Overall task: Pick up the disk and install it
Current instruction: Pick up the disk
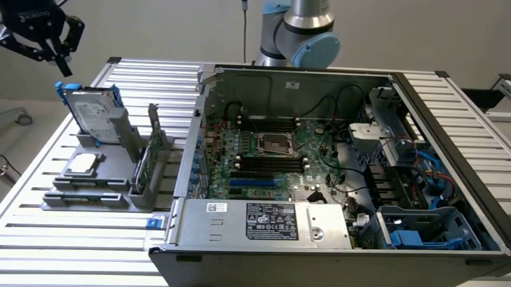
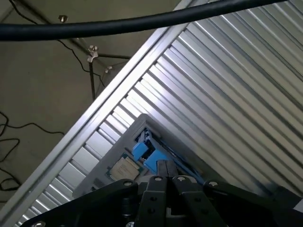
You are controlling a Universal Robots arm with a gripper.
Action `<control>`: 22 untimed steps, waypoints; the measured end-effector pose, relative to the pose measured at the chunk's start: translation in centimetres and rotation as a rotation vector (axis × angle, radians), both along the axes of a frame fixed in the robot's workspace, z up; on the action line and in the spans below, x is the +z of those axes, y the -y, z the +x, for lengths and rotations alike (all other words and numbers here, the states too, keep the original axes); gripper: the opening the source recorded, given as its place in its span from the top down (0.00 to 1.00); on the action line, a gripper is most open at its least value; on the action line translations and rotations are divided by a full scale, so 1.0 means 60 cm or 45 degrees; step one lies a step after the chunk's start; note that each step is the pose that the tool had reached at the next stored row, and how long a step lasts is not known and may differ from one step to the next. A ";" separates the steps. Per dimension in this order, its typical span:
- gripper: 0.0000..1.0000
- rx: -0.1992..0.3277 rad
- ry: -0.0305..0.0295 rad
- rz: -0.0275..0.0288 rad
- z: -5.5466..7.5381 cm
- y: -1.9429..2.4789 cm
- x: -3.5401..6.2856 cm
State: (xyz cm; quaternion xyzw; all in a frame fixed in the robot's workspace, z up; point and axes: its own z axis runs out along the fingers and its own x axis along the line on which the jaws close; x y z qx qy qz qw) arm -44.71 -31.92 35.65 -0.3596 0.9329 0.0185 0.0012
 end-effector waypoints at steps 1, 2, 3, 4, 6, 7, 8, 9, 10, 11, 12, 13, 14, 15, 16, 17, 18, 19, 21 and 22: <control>0.89 0.024 0.0000 -0.0003 0.000 0.0001 0.000; 0.89 0.047 0.0001 -0.0006 0.000 0.0000 0.000; 0.89 0.070 0.0000 -0.0009 0.000 0.0000 0.000; 0.89 0.092 0.0001 -0.0012 0.000 -0.0001 0.000; 0.89 0.140 0.0001 -0.0019 0.000 0.0000 0.000; 0.89 0.163 0.0000 -0.0024 0.000 0.0000 0.000; 0.89 0.186 0.0000 -0.0028 0.000 0.0000 0.000; 0.89 0.209 0.0000 -0.0032 0.000 0.0000 0.000; 0.89 0.232 0.0001 -0.0037 0.000 0.0000 0.000; 0.89 0.255 0.0001 -0.0041 0.000 0.0000 0.000; 0.89 0.278 0.0000 -0.0046 0.000 0.0000 0.000; 0.89 0.301 0.0000 -0.0051 0.000 0.0000 0.000; 0.89 0.325 0.0000 -0.0057 0.000 0.0000 0.000; 0.89 0.348 -0.0001 -0.0063 0.000 0.0000 0.000; 0.89 0.371 -0.0001 -0.0068 0.000 0.0000 0.000; 0.89 0.395 -0.0002 -0.0074 0.000 0.0000 0.000; 0.89 0.417 -0.0001 -0.0079 0.000 0.0000 0.000; 0.89 0.441 -0.0001 -0.0084 0.000 0.0000 0.000; 0.89 0.486 -0.0001 -0.0095 0.000 0.0000 0.000; 0.89 0.509 -0.0002 -0.0101 0.000 0.0000 0.000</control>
